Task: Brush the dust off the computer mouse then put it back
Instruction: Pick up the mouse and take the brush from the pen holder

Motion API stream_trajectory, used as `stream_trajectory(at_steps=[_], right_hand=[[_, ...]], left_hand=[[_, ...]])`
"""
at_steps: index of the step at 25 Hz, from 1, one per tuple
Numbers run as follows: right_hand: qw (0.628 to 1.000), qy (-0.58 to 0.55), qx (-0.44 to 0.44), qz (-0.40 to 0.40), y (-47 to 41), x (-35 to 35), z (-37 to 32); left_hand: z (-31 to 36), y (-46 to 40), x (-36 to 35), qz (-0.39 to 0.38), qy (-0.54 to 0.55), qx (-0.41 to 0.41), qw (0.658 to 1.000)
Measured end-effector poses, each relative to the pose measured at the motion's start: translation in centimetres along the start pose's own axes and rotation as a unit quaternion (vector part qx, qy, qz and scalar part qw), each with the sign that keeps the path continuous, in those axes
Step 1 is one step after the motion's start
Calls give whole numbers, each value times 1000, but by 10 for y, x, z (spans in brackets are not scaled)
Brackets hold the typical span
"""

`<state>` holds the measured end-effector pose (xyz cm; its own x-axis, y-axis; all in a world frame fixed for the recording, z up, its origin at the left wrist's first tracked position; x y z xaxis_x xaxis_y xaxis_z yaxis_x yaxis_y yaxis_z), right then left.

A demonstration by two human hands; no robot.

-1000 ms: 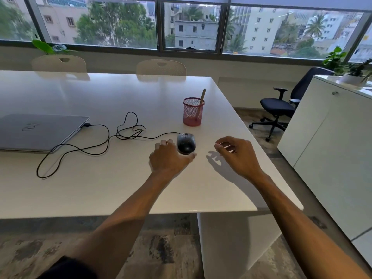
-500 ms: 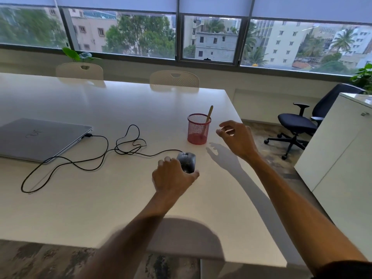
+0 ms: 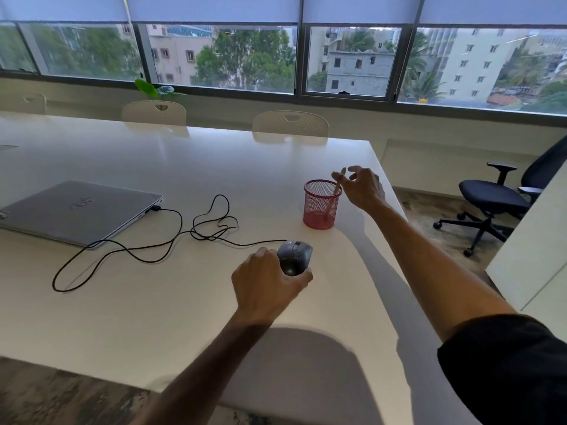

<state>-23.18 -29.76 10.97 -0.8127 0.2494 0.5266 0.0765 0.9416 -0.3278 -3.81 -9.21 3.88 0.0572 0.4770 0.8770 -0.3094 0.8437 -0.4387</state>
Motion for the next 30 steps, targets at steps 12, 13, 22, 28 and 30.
stream_trajectory(at_steps=[12,13,22,28,30], right_hand=[[991,46,130,2,12,-16,-25],[987,20,153,39,17,-10,-32],[935,-266,212,97,121,50,-91],[930,-343,110,77,240,33,-78],[928,-352,98,76,269,26,-78]], left_hand=[[-27,17,43,14,47,-26,998],[-30,18,45,20,47,-29,998],[-60,42,63,17,83,-59,995],[-81,72,76,14,118,-106,987],[-85,84,80,23,133,-123,983]])
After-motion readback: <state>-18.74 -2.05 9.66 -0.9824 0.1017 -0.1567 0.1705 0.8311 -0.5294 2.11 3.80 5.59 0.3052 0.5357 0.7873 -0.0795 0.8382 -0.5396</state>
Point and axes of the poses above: each hand's wrist, its own y-axis away from the middle knuckle, its own x-axis out of the back of the hand, z = x × y, the point moved 5 cm from there along -y, towards the middle knuckle, and after that the axes turned 14 degrees about -y, right-handed, at the moved point
